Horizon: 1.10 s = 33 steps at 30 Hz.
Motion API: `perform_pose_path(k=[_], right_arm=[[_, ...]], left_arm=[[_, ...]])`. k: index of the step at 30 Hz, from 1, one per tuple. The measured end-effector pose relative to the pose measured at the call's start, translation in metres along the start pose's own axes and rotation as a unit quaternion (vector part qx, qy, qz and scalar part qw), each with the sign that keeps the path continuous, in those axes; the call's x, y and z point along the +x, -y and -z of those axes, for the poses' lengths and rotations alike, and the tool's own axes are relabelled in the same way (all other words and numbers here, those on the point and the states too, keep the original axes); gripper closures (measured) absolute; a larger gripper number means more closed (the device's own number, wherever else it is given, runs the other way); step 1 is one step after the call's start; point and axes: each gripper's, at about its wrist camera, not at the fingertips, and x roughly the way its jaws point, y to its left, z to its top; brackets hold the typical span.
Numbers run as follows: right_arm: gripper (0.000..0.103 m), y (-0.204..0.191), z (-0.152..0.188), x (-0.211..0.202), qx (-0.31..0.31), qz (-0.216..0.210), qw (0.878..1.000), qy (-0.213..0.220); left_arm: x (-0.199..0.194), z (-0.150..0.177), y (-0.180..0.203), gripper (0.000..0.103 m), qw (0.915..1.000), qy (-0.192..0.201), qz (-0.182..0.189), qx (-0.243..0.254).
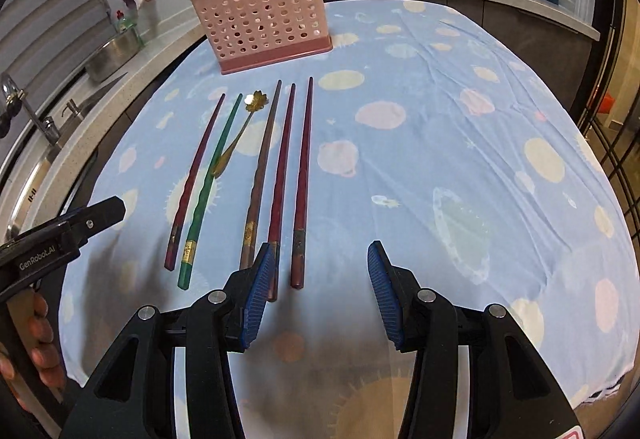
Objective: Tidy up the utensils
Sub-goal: 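Withdraw both open tools from the holder back toward the remaining chopsticks, then grasp a dark-red chopstick with the right tool while the left tool grasps another dark-red chopstick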
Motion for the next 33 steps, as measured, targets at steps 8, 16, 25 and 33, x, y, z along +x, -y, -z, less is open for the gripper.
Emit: perform_pose_path(k=[8,16,25,33], right_arm=[[0.064,-0.004,-0.001,0.013,-0.008,-0.002,1.000,-0.010],[0.077,-0.007,-0.002,0.024,-0.013,-0.002,1.000,-0.019],[0.090,-0.005,0.001,0.027,-0.018,0.004,1.000,-0.018],[0.096,-0.002,0.006,0.024,-0.018,0.005,1.000,-0.018]], left_arm=[[0.012,0.005,0.008,0.032,0.9999,-0.015,0.003,0.007],[0.026,0.009,0.014,0.032,0.9994,-0.030,0.001,0.015],[0.037,0.014,0.013,0.033,0.9990,-0.042,0.000,0.017],[0.042,0.015,0.024,0.035,0.9986,-0.037,-0.009,0.035]])
